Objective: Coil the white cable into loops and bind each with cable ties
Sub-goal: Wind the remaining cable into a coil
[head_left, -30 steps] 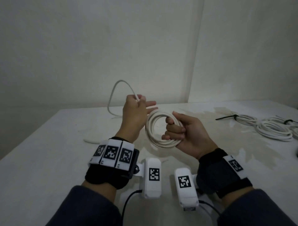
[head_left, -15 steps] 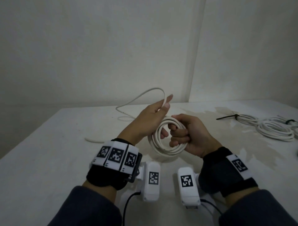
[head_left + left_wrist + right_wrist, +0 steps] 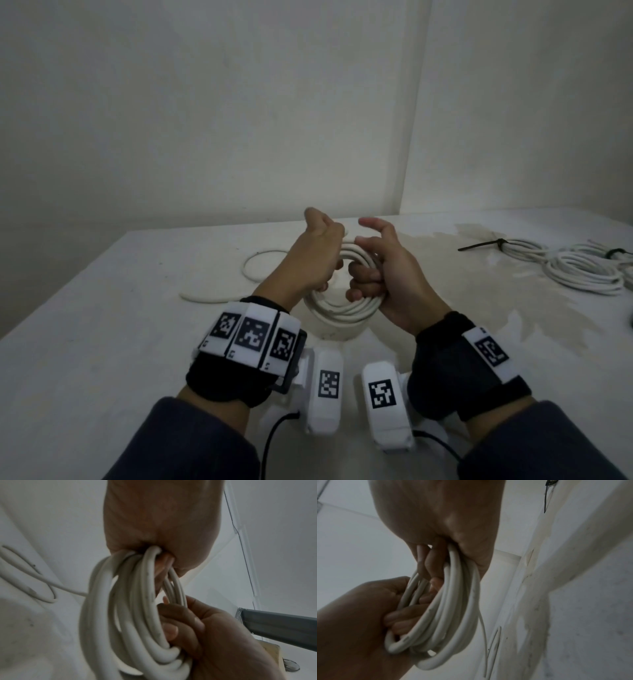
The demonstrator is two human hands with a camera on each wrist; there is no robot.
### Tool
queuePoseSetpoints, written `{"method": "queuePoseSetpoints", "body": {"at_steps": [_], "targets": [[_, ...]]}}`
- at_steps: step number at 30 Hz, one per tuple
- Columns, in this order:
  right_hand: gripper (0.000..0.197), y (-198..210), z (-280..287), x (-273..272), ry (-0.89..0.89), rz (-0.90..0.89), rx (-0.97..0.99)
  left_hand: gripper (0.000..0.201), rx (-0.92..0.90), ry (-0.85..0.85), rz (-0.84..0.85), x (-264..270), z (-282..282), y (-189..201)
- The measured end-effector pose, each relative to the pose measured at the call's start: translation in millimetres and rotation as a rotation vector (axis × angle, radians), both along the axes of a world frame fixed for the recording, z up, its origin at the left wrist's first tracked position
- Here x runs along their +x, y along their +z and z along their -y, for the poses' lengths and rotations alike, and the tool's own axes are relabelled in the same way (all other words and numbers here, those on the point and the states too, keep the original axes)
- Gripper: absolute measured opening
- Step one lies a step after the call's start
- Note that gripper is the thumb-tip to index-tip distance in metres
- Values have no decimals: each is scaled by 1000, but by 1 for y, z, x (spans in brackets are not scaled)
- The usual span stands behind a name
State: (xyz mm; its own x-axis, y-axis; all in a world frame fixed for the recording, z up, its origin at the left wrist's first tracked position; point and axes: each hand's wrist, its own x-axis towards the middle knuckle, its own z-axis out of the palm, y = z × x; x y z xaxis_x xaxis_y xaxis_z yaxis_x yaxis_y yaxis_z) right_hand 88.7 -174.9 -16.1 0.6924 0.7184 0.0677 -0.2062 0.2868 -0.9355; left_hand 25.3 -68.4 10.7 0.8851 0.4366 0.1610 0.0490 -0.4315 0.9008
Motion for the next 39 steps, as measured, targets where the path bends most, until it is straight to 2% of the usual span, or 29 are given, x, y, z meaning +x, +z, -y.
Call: {"method": "queuePoseSetpoints", "body": {"at_steps": [3,7,11,15,18,20,23,26,28,31,34,39], "targets": [[42,-1,1,-1,11,76,23,18,57,-32,38,0,0,-1],[26,-1,-1,2,-19,32,23,17,60,-6,122,3,2,-3],[38,-3,-3,6,-53,-19,31,20,-13,-74,139,2,3,-2],[30,-3,-2,9,-25,-78,39,28,134,-134,116,1,-3,-5],[31,-2,-3,10,44,-109,62,26,161,-149,145,-3,-9,-4],[31,-1,-1,11,38,-32,35,25,183,-169,157,-5,-12,-2],[33,-5,4,19,-69,303,-226,24,292,-193,129,-6,-14,-2],[28,-7,12,25,-82,490,-352,23,349,-178,104,-5,-17,-5],[27,-5,14,23,-128,558,-281,23,359,-152,95,-4,-17,-7],[22,-4,13,24,-287,647,-152,24,346,-108,95,-4,-17,-7],[16,-4,11,25,-446,633,-86,21,366,-98,69,-3,-16,-6],[16,-3,11,24,-503,652,-23,18,246,-103,130,-5,-17,-3]]}}
